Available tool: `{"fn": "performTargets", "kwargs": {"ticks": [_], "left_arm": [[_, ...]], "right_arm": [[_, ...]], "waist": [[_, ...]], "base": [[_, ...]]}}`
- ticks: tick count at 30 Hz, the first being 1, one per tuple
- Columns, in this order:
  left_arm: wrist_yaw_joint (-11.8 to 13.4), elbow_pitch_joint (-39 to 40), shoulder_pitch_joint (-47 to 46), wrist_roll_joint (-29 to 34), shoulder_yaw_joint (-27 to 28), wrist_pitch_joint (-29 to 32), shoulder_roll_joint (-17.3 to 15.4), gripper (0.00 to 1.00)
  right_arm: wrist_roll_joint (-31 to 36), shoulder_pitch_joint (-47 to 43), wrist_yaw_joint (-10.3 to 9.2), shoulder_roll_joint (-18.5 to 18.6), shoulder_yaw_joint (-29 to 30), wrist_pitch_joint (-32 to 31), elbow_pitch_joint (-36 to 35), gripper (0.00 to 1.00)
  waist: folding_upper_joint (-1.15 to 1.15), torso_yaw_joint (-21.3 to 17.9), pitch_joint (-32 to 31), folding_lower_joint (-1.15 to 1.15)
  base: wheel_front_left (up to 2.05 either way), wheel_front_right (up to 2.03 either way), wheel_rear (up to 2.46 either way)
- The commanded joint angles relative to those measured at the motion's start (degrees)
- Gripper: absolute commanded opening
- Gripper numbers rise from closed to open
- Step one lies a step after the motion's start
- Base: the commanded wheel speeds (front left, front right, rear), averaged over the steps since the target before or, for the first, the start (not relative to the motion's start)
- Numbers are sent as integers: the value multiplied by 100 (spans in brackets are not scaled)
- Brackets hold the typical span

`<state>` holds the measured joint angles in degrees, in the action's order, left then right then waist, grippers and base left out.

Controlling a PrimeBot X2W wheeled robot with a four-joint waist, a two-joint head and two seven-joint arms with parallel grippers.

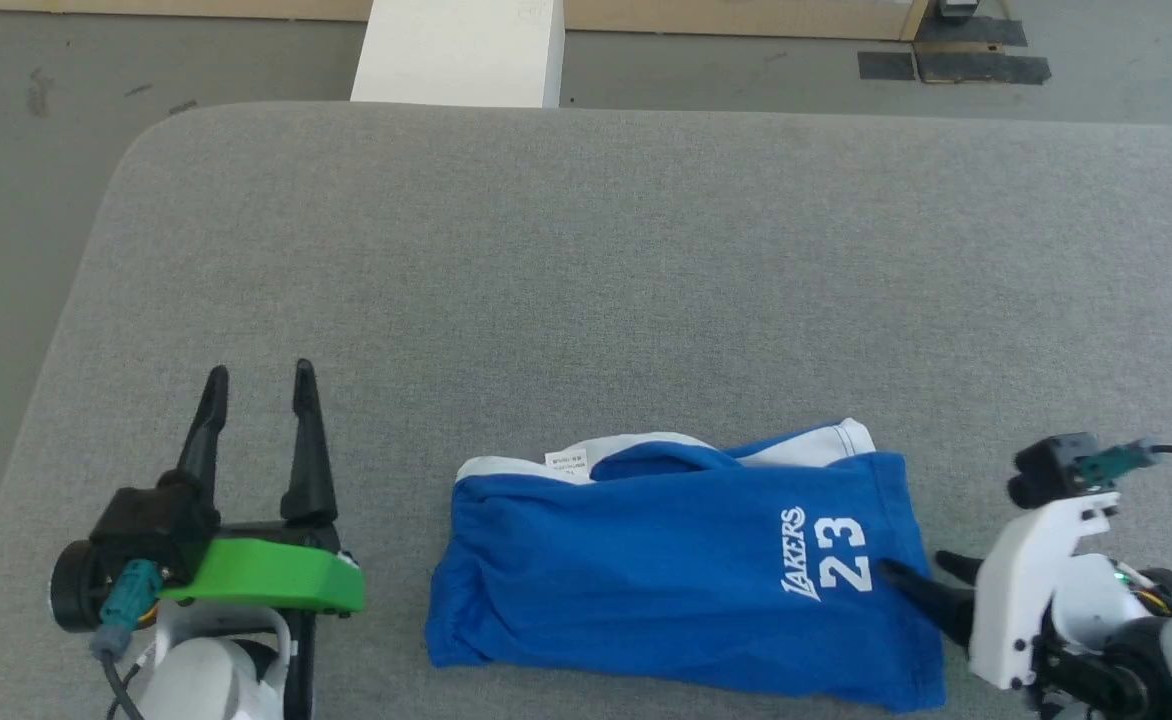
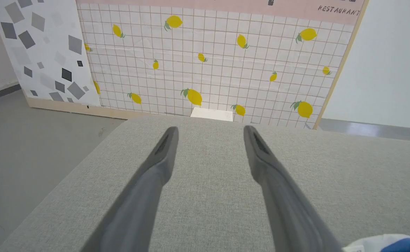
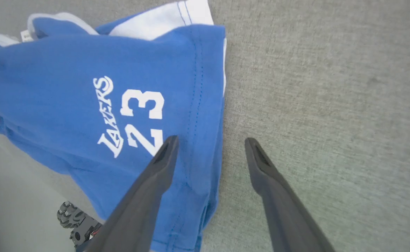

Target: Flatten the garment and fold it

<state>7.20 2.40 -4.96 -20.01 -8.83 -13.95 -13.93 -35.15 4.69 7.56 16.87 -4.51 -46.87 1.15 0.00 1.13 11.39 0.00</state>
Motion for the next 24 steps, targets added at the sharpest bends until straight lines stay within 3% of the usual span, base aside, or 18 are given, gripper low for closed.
{"fn": "performTargets", "kwargs": {"ticks": [1,4,6,9,10,11,12,17,24], "left_arm": [[23,2,-56,77,-29,-59,71,100],[44,48,-17,222,-91,-90,194,100],[-28,212,-3,466,-94,-103,430,100],[-70,234,32,524,-48,-104,500,100],[-87,248,51,540,-26,-104,525,100],[-101,257,70,552,-13,-104,543,100],[-125,274,92,566,-3,-104,564,100],[-200,322,166,617,36,-104,643,100],[-267,330,164,713,81,-105,714,100]], "right_arm": [[-36,138,-8,7,-122,28,70,100],[-82,294,-8,-20,-520,31,275,100],[-44,661,-8,-54,-1264,222,733,100],[-54,748,-8,-10,-1348,314,904,100],[-48,768,-8,25,-1362,320,962,77],[-46,782,-8,53,-1352,344,998,18],[-30,798,-8,98,-1328,382,1041,0],[-42,779,-8,248,-1054,454,1193,0],[-50,571,-8,612,-128,363,1355,0]], "waist": [[0,-9,26,0],[0,-10,66,0],[0,69,124,0],[0,93,109,0],[0,95,92,0],[0,95,80,0],[0,89,68,0],[0,47,-8,0],[0,-30,-103,0]], "base": [[0,0,0],[0,0,0],[0,0,0],[0,0,0],[0,0,0],[0,0,0],[0,0,0],[0,0,0],[0,0,0]]}}
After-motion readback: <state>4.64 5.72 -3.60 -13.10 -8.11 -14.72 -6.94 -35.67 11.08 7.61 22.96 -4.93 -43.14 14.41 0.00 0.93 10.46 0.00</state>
